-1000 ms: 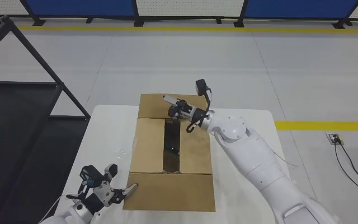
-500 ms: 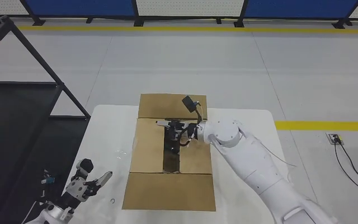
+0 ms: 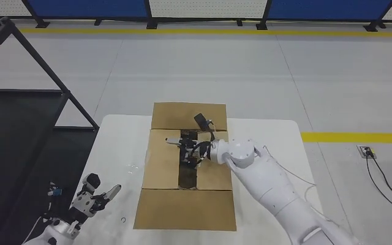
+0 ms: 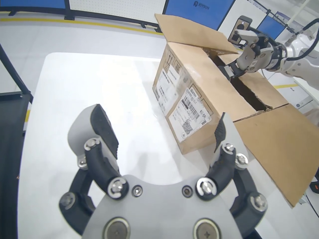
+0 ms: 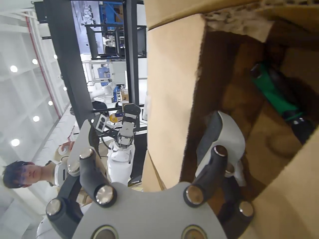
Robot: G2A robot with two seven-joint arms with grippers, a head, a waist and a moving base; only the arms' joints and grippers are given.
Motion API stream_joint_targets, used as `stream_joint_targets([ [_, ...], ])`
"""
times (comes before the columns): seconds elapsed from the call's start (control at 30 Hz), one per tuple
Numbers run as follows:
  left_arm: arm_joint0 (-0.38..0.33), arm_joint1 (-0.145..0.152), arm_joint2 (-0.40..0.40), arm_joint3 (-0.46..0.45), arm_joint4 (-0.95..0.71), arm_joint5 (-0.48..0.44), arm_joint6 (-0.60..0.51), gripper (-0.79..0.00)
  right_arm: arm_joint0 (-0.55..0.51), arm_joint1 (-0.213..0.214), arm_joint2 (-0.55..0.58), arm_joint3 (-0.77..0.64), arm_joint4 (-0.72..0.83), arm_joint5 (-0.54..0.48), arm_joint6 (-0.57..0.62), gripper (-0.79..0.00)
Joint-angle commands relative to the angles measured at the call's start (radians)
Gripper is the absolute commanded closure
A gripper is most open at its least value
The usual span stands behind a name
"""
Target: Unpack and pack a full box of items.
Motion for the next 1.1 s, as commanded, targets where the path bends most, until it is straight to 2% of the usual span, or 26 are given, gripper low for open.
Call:
stream_joint_targets([
  [0.0, -0.001, 0.000, 0.006, 0.001, 0.001, -0.001, -0.001, -0.785, 0.005, -0.005, 0.012, 0.016, 0.043, -0.025, 0.036, -0.785],
  [0.3, 0.008, 0.000, 0.026, -0.030, 0.013, 0.001, 0.005, -0.785, 0.026, -0.021, 0.055, 0.044, 0.154, -0.094, 0.140, -0.785],
  [0.73, 0.032, -0.014, 0.126, -0.196, 0.186, 0.179, 0.078, -0.785, 0.040, -0.052, 0.051, -0.004, 0.182, -0.151, 0.164, -0.785],
  [1.07, 0.020, -0.016, 0.157, -0.230, 0.209, 0.189, 0.061, -0.785, 0.057, -0.090, 0.035, 0.016, 0.244, -0.174, 0.207, -0.785],
])
